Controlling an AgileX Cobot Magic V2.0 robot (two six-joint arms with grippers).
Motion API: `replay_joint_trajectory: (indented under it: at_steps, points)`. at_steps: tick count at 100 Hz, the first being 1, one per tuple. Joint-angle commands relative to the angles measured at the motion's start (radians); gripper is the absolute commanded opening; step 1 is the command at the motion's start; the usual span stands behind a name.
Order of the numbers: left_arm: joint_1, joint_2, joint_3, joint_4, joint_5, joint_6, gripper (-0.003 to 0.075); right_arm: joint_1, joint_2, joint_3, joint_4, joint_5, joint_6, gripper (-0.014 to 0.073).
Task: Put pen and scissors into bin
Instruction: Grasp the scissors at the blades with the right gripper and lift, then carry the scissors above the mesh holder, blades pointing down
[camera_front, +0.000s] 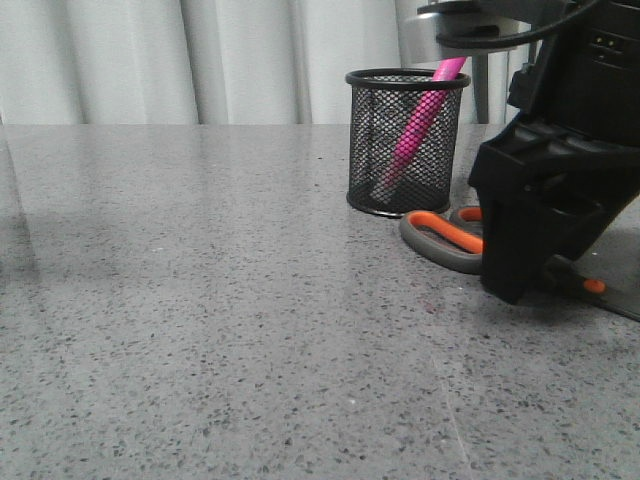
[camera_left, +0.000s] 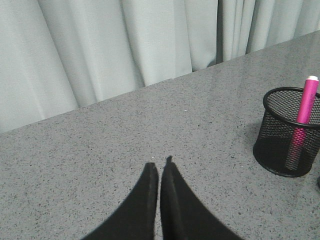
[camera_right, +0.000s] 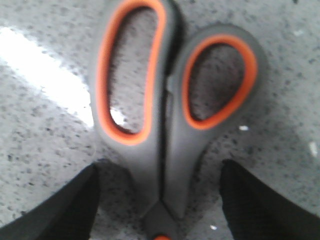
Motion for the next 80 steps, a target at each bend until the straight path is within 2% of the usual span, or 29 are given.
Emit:
replay_joint_trajectory:
  at_steps: [1, 10, 42, 63, 75, 80]
  points:
    - [0.002, -0.017, -0.026, -0.041, -0.017, -0.01, -0.0019, 0.001, -0.025, -0.031, -0.001, -0.025, -0.002, 0.0437]
    - [0.002, -0.017, -0.026, -0.041, -0.017, -0.01, -0.0019, 0.001, -0.025, -0.031, -0.007, -0.023, -0.002, 0.0344]
    - [0.002, -0.017, -0.026, -0.041, -0.017, -0.01, -0.0019, 0.001, -0.027, -0.031, -0.014, 0.007, -0.008, -0.0071]
    - [0.002, -0.017, -0.026, -0.041, -0.017, -0.01, -0.0019, 0.001, -0.162, -0.022, 0.001, -0.011, -0.008, -0.0076]
    - [0.002, -0.017, -0.026, -0.041, -0.017, -0.01, -0.0019, 0.001, -0.317, 0.032, 0.001, -0.121, -0.008, -0.0076]
    - [0.002, -0.017, -0.026, -0.041, -0.017, -0.01, -0.0019, 0.001, -0.379, 0.066, 0.001, -0.211, -0.008, -0.0076]
